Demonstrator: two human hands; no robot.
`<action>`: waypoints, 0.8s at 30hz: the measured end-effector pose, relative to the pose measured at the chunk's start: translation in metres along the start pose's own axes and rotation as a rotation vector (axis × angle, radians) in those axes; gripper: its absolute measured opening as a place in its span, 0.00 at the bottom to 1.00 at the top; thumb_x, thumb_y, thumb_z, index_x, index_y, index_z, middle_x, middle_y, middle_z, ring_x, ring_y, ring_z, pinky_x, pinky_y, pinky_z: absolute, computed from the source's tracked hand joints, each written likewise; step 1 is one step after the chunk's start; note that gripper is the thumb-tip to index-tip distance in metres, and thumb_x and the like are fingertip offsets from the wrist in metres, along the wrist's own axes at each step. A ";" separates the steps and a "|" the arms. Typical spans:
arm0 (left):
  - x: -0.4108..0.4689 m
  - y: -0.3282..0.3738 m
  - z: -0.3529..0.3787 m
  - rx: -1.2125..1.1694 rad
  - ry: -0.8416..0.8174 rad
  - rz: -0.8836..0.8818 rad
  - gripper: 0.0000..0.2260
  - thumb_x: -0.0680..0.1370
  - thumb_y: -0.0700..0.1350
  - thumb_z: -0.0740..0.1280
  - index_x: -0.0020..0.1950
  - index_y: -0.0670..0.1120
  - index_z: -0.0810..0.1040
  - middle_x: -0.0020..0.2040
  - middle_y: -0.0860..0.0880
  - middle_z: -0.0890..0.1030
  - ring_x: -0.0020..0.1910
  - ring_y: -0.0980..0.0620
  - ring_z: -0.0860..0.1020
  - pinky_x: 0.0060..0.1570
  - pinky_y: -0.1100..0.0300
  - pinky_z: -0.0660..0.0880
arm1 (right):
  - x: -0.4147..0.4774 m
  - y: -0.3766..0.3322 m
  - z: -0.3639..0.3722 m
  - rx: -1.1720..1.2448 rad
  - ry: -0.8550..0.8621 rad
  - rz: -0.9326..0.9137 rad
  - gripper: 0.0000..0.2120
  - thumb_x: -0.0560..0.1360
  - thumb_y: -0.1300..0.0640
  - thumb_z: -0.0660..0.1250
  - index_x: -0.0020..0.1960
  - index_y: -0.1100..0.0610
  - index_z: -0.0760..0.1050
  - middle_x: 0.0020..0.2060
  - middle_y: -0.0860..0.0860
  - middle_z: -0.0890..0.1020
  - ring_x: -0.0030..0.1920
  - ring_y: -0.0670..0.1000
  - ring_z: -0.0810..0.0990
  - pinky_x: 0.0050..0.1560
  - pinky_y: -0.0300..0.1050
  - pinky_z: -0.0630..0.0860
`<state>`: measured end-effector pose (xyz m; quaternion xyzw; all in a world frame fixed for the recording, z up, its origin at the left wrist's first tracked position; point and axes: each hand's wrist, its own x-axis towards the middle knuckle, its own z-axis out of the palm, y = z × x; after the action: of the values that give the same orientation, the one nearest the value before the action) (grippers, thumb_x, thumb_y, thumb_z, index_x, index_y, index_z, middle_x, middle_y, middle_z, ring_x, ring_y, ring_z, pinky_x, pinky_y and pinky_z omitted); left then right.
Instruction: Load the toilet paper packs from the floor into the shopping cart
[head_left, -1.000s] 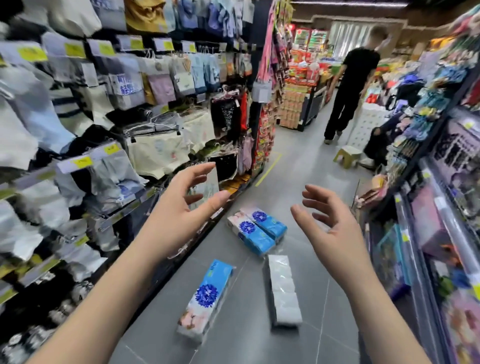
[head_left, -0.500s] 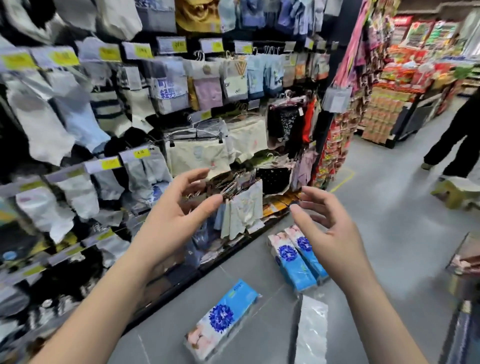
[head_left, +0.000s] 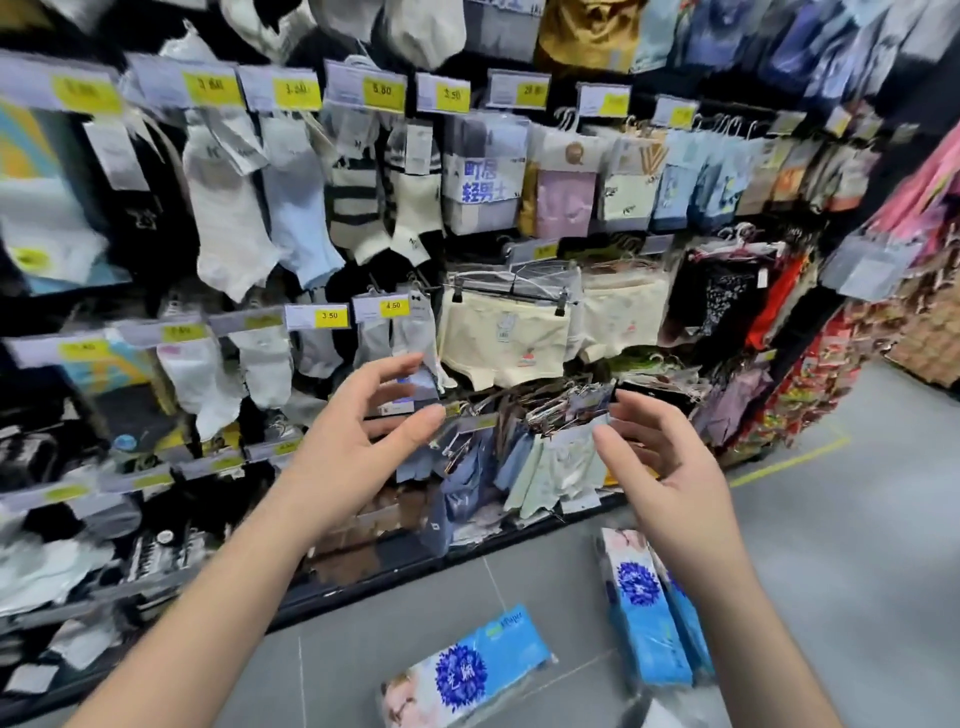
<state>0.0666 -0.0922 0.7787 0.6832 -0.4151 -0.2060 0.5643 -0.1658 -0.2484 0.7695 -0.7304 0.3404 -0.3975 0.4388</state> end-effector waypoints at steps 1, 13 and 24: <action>0.006 -0.004 -0.003 -0.003 0.010 -0.007 0.24 0.74 0.59 0.72 0.69 0.66 0.72 0.68 0.60 0.76 0.61 0.68 0.78 0.63 0.61 0.75 | 0.008 0.000 0.004 -0.004 -0.011 -0.001 0.18 0.76 0.47 0.73 0.65 0.43 0.77 0.58 0.42 0.83 0.62 0.43 0.80 0.67 0.54 0.76; 0.039 -0.032 -0.025 0.034 0.140 -0.110 0.25 0.73 0.61 0.70 0.70 0.66 0.71 0.65 0.63 0.77 0.63 0.67 0.76 0.56 0.76 0.73 | 0.084 0.023 0.062 0.054 -0.168 -0.013 0.18 0.75 0.50 0.74 0.64 0.45 0.77 0.56 0.42 0.84 0.59 0.42 0.82 0.66 0.51 0.77; 0.044 -0.028 -0.013 0.055 0.321 -0.178 0.26 0.72 0.62 0.71 0.70 0.66 0.71 0.68 0.63 0.76 0.66 0.66 0.75 0.63 0.62 0.75 | 0.137 0.041 0.069 0.061 -0.356 -0.057 0.22 0.72 0.41 0.72 0.64 0.42 0.77 0.57 0.43 0.83 0.60 0.41 0.81 0.63 0.46 0.76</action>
<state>0.1111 -0.1195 0.7641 0.7564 -0.2632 -0.1321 0.5841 -0.0493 -0.3542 0.7505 -0.7849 0.2242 -0.2844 0.5028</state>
